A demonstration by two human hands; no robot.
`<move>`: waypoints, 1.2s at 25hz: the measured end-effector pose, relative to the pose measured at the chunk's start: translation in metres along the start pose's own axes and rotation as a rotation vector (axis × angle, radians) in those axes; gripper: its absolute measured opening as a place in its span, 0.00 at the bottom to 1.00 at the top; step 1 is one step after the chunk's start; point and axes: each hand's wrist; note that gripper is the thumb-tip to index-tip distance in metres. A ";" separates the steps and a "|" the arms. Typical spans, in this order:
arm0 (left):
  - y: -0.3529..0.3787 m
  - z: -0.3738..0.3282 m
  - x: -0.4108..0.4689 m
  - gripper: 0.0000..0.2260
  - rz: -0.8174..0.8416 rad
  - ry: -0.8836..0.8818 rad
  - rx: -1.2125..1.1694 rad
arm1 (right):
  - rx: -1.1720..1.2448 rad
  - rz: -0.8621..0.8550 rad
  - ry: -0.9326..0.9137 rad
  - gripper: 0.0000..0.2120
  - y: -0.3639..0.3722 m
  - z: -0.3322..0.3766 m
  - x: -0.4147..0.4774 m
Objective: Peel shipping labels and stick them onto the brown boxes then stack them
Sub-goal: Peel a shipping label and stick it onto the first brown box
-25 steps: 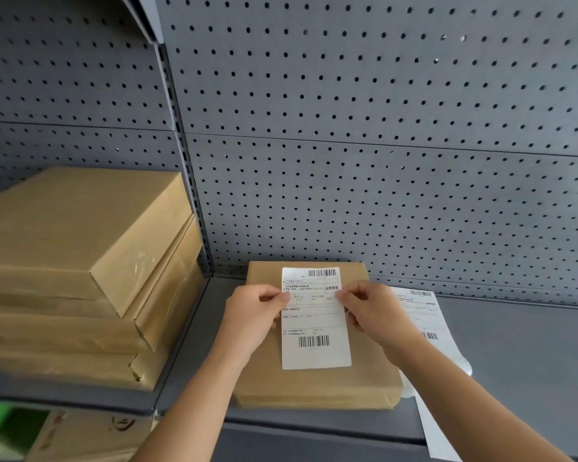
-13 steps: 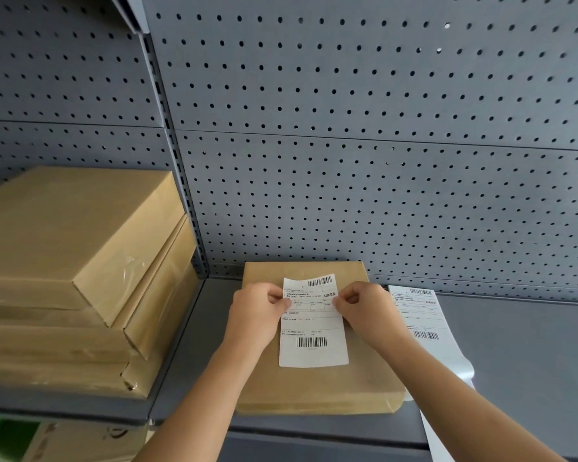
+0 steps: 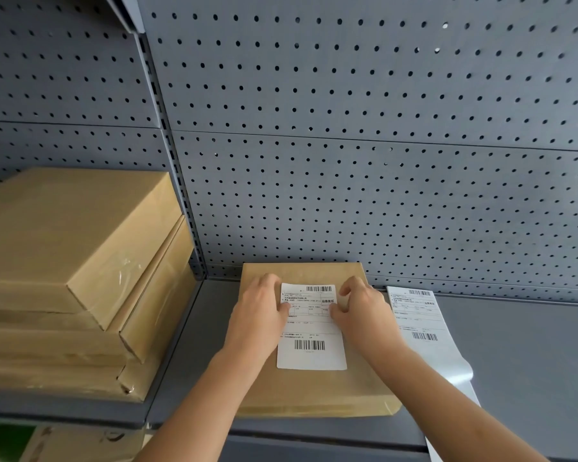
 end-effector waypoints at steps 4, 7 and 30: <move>0.003 0.004 0.000 0.23 0.059 0.317 0.053 | -0.094 -0.092 -0.366 0.16 0.006 0.003 -0.008; 0.009 0.006 0.001 0.25 0.225 0.420 0.181 | -0.100 0.054 -0.499 0.21 0.017 0.009 -0.013; -0.007 0.017 -0.038 0.26 0.303 0.478 0.303 | -0.203 0.243 -0.502 0.30 -0.002 0.011 -0.060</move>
Point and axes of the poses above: each hand's wrist, its own x-axis towards the middle knuckle, its own y-axis out of the palm, z = x × y, and after that the axes turned 15 degrees about -z, right-handed
